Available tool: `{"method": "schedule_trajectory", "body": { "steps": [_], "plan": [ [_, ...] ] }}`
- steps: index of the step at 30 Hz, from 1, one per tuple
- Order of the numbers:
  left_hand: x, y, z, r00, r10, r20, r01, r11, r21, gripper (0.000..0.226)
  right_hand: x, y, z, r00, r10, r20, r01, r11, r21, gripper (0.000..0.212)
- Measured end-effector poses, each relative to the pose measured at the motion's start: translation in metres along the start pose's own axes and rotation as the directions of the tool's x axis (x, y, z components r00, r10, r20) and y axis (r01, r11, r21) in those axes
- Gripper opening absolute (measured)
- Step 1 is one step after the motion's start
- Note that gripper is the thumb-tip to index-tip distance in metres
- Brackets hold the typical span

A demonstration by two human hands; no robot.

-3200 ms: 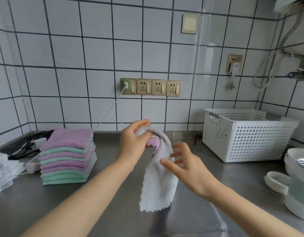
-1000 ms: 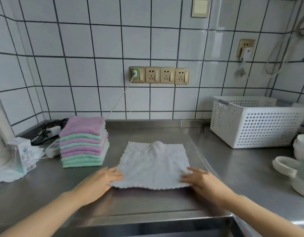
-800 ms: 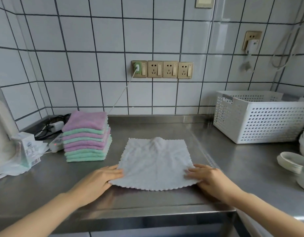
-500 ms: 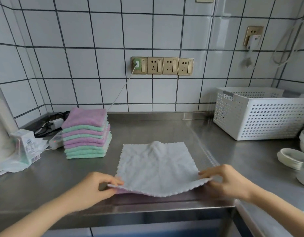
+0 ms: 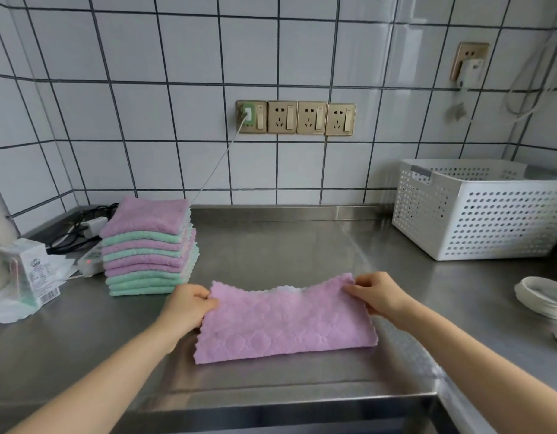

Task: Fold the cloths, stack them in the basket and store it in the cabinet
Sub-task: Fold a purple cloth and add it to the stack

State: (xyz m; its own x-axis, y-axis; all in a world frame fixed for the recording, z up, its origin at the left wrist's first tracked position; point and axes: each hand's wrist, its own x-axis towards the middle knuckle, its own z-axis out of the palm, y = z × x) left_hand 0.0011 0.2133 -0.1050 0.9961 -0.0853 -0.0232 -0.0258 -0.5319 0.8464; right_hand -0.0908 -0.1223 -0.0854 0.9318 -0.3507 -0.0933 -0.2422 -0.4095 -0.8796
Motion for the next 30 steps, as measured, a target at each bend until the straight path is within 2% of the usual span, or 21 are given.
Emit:
{"method": "schedule_trajectory", "body": {
  "steps": [4,7,12,17,19,20,21,22,23,24,25,27,29,30],
  "plan": [
    [0.001,-0.002,0.005,0.990,0.088,-0.113,-0.078,0.992,0.095,0.021,0.015,0.007,0.006,0.996,0.063,-0.061,-0.067,0.996,-0.065,0.042],
    [0.002,-0.004,0.009,0.976,0.138,-0.168,-0.113,0.982,0.148,0.030,0.019,0.004,0.008,0.994,0.064,-0.090,-0.079,0.982,-0.173,0.037],
    [0.006,-0.003,0.013,0.972,0.142,-0.188,-0.106,0.976,0.189,0.017,0.022,-0.001,0.013,0.990,0.047,-0.135,-0.089,0.940,-0.330,0.025],
    [0.009,-0.001,0.014,0.972,0.101,-0.214,-0.051,0.972,0.228,0.017,0.023,-0.004,0.015,0.980,0.068,-0.189,-0.138,0.910,-0.391,0.036],
    [0.004,0.005,0.010,0.978,0.069,-0.196,-0.023,0.973,0.230,0.014,0.019,-0.007,0.013,0.976,0.091,-0.196,-0.155,0.926,-0.345,0.033],
    [0.000,0.008,0.007,0.980,0.072,-0.183,-0.024,0.968,0.252,0.020,0.016,-0.009,0.011,0.975,0.080,-0.205,-0.142,0.941,-0.307,0.029],
    [-0.007,0.010,0.003,0.978,0.120,-0.168,-0.056,0.937,0.344,0.029,0.011,-0.010,0.009,0.975,0.025,-0.222,-0.095,0.946,-0.309,0.025],
    [-0.016,0.012,0.001,0.963,0.218,-0.156,-0.118,0.866,0.485,0.036,0.004,-0.010,0.007,0.965,-0.088,-0.248,-0.014,0.923,-0.384,0.020],
    [-0.027,0.014,0.000,0.926,0.354,-0.130,-0.207,0.767,0.608,0.039,-0.005,-0.009,0.007,0.936,-0.245,-0.251,0.090,0.859,-0.505,0.015],
    [-0.041,0.017,0.003,0.873,0.484,-0.067,-0.330,0.686,0.648,0.039,-0.016,-0.008,0.009,0.892,-0.408,-0.197,0.214,0.763,-0.611,0.014],
    [-0.056,0.021,0.009,0.837,0.545,0.041,-0.453,0.649,0.611,0.038,-0.031,-0.009,0.014,0.841,-0.534,-0.084,0.354,0.663,-0.659,0.017],
    [-0.082,0.028,0.028,0.793,0.531,0.299,-0.608,0.656,0.448,0.046,-0.059,-0.012,0.031,0.756,-0.627,0.188,0.589,0.525,-0.614,0.024],
    [-0.095,0.029,0.046,0.752,0.452,0.479,-0.654,0.601,0.460,0.062,-0.071,-0.007,0.048,0.647,-0.668,0.369,0.724,0.385,-0.572,0.032],
    [-0.098,0.028,0.051,0.745,0.418,0.519,-0.661,0.566,0.493,0.073,-0.073,-0.001,0.051,0.626,-0.660,0.415,0.746,0.352,-0.566,0.036]
  ]
}}
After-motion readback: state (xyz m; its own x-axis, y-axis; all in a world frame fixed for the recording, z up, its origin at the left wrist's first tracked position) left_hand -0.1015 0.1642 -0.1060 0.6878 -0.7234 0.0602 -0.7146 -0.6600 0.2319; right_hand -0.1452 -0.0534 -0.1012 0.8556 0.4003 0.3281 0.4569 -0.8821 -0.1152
